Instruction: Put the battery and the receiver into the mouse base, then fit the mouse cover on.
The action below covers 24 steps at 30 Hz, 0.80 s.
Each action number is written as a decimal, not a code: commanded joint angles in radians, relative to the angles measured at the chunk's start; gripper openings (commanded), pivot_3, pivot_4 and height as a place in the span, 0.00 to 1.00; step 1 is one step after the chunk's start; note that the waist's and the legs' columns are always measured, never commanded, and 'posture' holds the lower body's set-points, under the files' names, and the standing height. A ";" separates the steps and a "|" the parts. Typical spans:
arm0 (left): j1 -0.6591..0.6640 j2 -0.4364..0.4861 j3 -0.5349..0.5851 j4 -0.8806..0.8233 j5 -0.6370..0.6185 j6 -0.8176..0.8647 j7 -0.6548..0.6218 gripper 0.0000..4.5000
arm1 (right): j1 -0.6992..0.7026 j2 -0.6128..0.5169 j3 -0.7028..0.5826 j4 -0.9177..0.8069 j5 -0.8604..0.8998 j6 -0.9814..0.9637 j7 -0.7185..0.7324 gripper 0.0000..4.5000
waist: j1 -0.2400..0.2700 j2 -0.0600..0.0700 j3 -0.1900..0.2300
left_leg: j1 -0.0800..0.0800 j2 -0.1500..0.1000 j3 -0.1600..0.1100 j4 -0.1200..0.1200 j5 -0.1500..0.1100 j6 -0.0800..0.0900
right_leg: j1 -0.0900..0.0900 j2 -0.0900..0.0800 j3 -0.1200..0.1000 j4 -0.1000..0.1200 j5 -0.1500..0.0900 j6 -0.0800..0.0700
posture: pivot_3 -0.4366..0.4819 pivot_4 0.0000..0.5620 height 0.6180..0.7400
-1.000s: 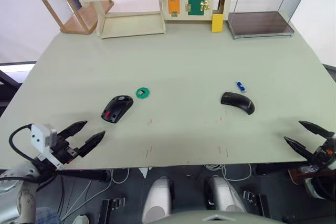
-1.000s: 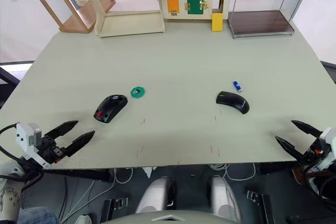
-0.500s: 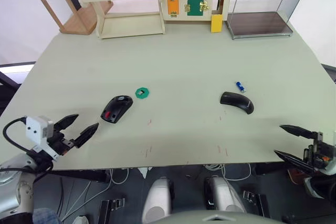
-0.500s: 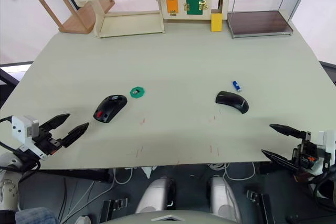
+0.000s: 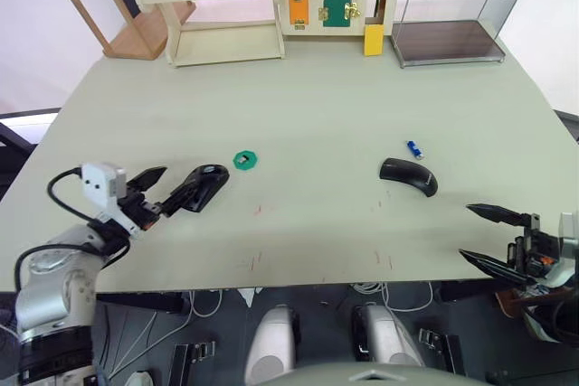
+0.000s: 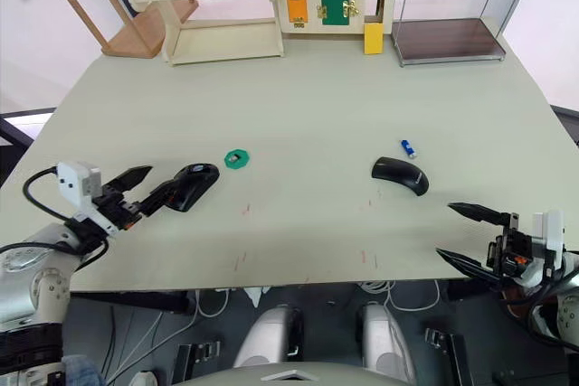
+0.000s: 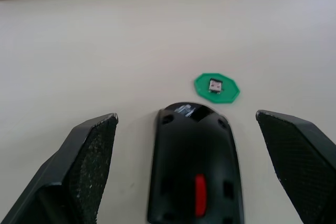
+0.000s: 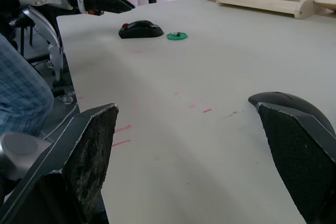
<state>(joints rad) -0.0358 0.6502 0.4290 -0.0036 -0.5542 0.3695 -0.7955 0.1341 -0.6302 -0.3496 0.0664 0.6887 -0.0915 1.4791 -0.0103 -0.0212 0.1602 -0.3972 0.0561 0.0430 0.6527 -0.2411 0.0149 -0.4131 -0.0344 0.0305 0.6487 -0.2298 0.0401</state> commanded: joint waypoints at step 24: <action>-0.067 0.008 -0.145 -0.069 0.160 0.187 0.211 1.00 | -0.001 0.032 -0.024 0.041 0.009 -0.066 0.017 0.99 | -0.001 0.000 0.000 | 0.001 0.000 -0.001 0.001 0.000 0.000 | 0.000 0.001 0.001 0.003 0.000 0.000 | 0.48 0.27 1.00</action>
<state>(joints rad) -0.0921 0.6421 0.2947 -0.0617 -0.4038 0.5549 -0.5785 0.1391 -0.6009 -0.3524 0.1191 0.6810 -0.1369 1.4862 -0.0109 -0.0213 0.1603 -0.3965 0.0557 0.0424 0.6533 -0.2411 0.0149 -0.4133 -0.0336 0.0315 0.6517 -0.2297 0.0400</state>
